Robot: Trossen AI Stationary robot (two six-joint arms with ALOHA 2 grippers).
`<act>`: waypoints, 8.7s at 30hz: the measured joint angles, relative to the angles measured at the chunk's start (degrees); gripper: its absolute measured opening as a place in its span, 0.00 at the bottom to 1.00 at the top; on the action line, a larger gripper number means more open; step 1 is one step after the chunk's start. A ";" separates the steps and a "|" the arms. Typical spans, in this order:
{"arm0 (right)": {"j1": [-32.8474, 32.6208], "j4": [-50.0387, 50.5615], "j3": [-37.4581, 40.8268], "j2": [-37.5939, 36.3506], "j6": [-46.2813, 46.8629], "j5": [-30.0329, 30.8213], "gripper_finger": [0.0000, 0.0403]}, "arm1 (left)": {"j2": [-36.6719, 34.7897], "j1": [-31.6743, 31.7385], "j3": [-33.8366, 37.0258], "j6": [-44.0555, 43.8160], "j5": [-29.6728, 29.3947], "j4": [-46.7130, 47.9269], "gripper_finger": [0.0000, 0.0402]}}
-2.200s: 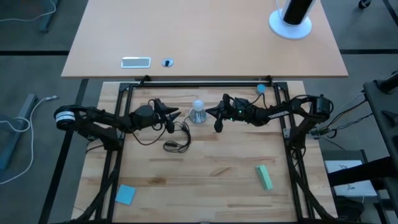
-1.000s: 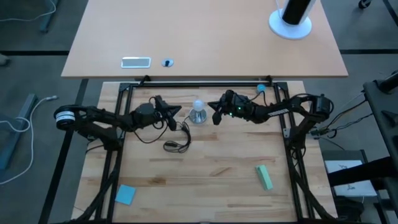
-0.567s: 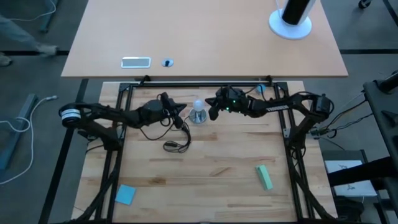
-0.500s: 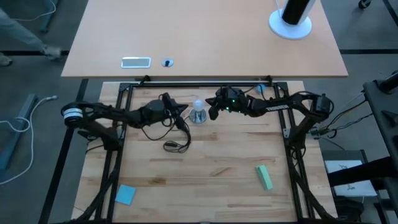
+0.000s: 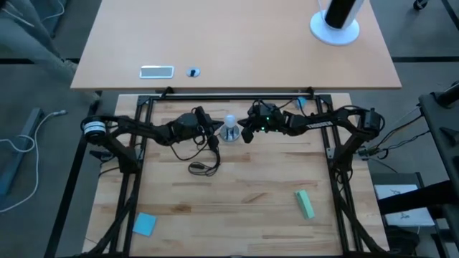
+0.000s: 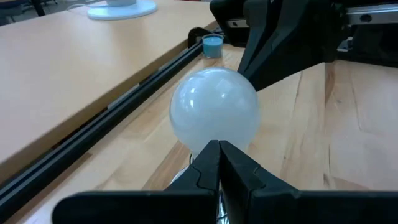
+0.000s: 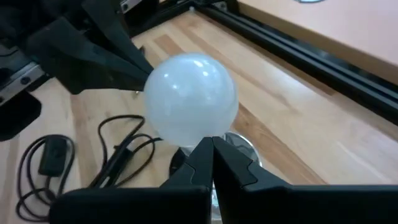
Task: Screw lightbulb
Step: Insert the lightbulb into the lamp
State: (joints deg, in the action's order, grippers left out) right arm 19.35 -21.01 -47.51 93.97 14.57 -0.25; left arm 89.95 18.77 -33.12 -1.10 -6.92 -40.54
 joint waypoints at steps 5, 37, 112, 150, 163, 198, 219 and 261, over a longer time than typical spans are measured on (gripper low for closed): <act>0.00 -0.69 0.00 0.00 -0.05 -0.11 0.00 | 0.00 0.01 0.19 -0.03 0.00 0.29 0.00; 0.28 -0.18 -4.04 4.04 -0.19 1.38 0.00 | -0.14 -0.14 -0.85 0.84 -4.65 3.28 0.00; -2.10 12.57 -5.70 3.96 -4.46 7.27 0.00 | -10.47 -0.60 1.88 -2.24 -3.10 14.21 0.00; -2.37 5.16 -6.70 4.02 -1.89 4.30 0.00 | -10.37 -1.21 2.23 0.47 1.09 12.03 0.00; -2.79 6.39 -7.65 4.02 -2.01 2.17 0.00 | -5.88 -1.10 1.25 -0.74 -0.12 6.77 0.00; -3.46 8.17 -5.37 0.70 -11.63 4.30 0.00 | -6.96 -2.92 9.41 -3.91 -2.95 -0.81 0.00; -3.13 -0.59 -1.15 0.90 -10.61 4.26 0.00 | 15.79 -2.76 -1.21 -2.36 -7.52 -5.31 0.56; -3.19 0.54 -1.11 -0.45 -9.93 4.90 0.00 | 16.68 -2.52 -1.15 -6.91 -6.51 -3.04 0.36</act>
State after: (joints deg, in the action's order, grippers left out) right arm 16.16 -20.47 -48.62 93.52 4.65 4.64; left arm 106.63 16.25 -34.27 -8.01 -13.43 -43.58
